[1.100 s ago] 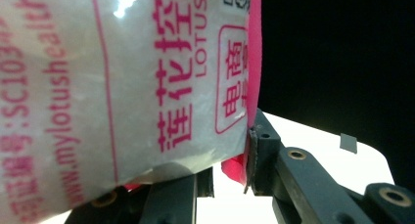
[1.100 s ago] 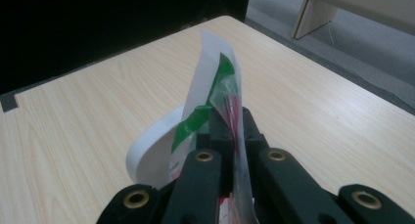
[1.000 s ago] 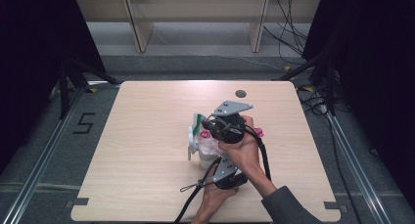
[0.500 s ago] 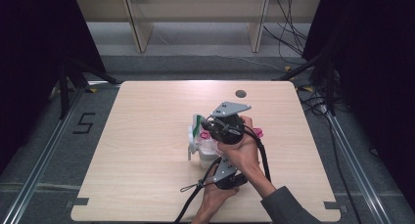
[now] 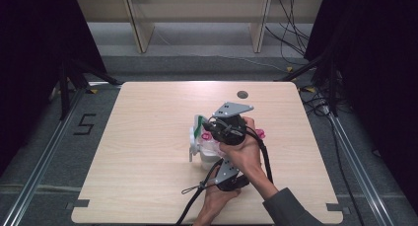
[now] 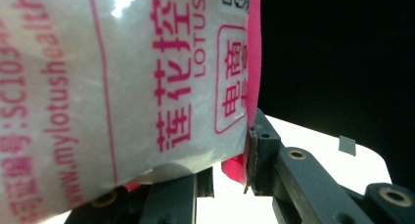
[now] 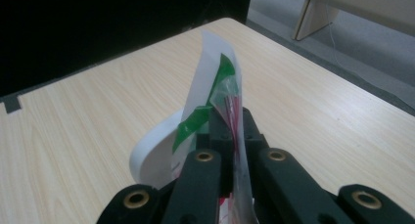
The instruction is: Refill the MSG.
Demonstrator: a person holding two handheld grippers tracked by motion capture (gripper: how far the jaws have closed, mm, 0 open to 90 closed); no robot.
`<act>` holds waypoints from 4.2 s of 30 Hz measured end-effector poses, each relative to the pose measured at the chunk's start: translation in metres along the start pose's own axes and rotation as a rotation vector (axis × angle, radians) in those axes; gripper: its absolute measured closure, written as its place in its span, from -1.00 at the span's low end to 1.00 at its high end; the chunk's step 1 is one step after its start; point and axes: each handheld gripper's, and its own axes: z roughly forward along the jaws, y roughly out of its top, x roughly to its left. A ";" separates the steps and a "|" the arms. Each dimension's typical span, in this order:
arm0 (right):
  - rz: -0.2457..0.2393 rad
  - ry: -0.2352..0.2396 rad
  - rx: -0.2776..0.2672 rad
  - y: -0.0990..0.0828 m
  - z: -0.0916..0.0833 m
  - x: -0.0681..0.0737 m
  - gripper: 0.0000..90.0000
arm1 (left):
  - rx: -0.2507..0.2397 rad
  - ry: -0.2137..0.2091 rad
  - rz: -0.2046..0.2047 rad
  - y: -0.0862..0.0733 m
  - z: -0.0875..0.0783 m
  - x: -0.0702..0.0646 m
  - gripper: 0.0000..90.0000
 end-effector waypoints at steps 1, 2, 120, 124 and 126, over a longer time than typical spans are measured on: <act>0.005 -0.004 -0.003 0.000 0.000 0.001 1.00 | 0.001 -0.007 -0.001 0.000 0.000 0.000 0.69; -0.019 0.003 -0.013 0.000 0.001 -0.001 1.00 | 0.003 -0.008 -0.004 0.000 0.001 0.000 0.69; 0.068 0.011 -0.127 -0.009 -0.039 -0.012 1.00 | 0.104 0.037 -0.019 -0.006 -0.001 0.008 0.57; 0.069 0.021 -0.156 -0.012 -0.048 -0.013 1.00 | 0.107 0.038 -0.012 -0.007 -0.001 0.008 0.52; 0.070 0.018 -0.170 -0.013 -0.052 -0.016 1.00 | 0.109 0.042 -0.011 -0.007 -0.001 0.009 0.48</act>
